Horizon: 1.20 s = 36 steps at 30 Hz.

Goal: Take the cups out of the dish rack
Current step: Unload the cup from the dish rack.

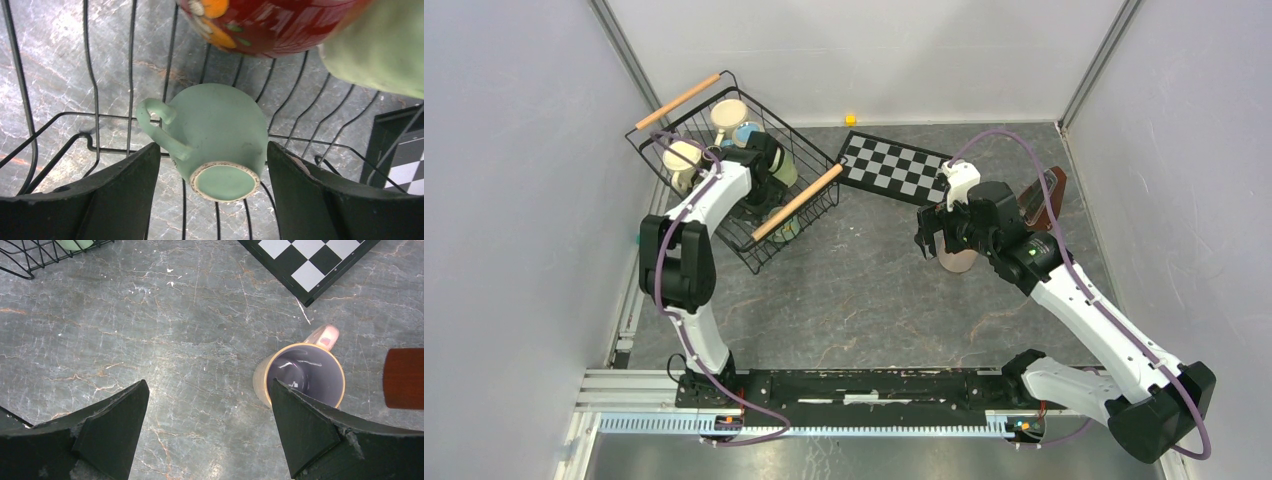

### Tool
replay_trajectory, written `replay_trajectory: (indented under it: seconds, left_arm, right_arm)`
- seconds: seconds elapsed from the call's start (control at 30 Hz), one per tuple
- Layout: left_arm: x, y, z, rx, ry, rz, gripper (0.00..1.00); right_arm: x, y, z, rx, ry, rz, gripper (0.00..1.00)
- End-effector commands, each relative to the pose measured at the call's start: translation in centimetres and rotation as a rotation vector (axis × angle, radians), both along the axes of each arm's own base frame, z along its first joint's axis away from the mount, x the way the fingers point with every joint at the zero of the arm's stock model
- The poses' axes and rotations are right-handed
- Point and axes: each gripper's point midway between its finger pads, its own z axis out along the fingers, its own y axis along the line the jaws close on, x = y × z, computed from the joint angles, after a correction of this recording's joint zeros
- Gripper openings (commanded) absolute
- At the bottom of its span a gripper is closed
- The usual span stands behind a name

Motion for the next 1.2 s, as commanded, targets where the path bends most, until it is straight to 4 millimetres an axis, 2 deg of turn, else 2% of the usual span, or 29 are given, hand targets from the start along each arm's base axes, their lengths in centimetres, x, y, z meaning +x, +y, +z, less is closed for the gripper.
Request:
replay_trajectory:
  seconds: [0.0, 0.2, 0.27, 0.53, 0.73, 0.93, 1.17]
  left_arm:
    - [2.5, 0.5, 1.8, 0.048, -0.065, -0.059, 0.82]
    - [2.7, 0.6, 1.9, 0.055, -0.065, -0.068, 0.64]
    - [2.5, 0.7, 1.8, 0.049, -0.063, -0.050, 0.62]
    - [0.9, 2.3, 1.4, 0.057, -0.054, 0.071, 0.60]
    - [0.9, 3.0, 0.9, 0.025, -0.053, 0.123, 0.60]
    - [1.7, 2.3, 0.7, -0.022, -0.062, 0.152, 0.56]
    - [1.1, 1.7, -0.2, -0.079, -0.052, 0.223, 0.54]
  right_arm:
    - [0.0, 0.3, 0.6, 0.014, -0.032, 0.019, 0.98]
    - [-0.1, 0.3, 0.4, 0.014, -0.027, 0.020, 0.98]
    - [-0.2, 0.3, 0.4, 0.014, -0.028, 0.020, 0.98]
    - [-0.4, 0.2, 0.4, 0.015, -0.026, 0.024, 0.98]
    - [-0.6, 0.1, 0.2, 0.010, -0.023, 0.025, 0.98]
    - [-0.8, -0.1, 0.2, 0.005, -0.023, 0.023, 0.98]
    - [-0.9, -0.2, 0.1, 0.003, -0.020, 0.023, 0.98]
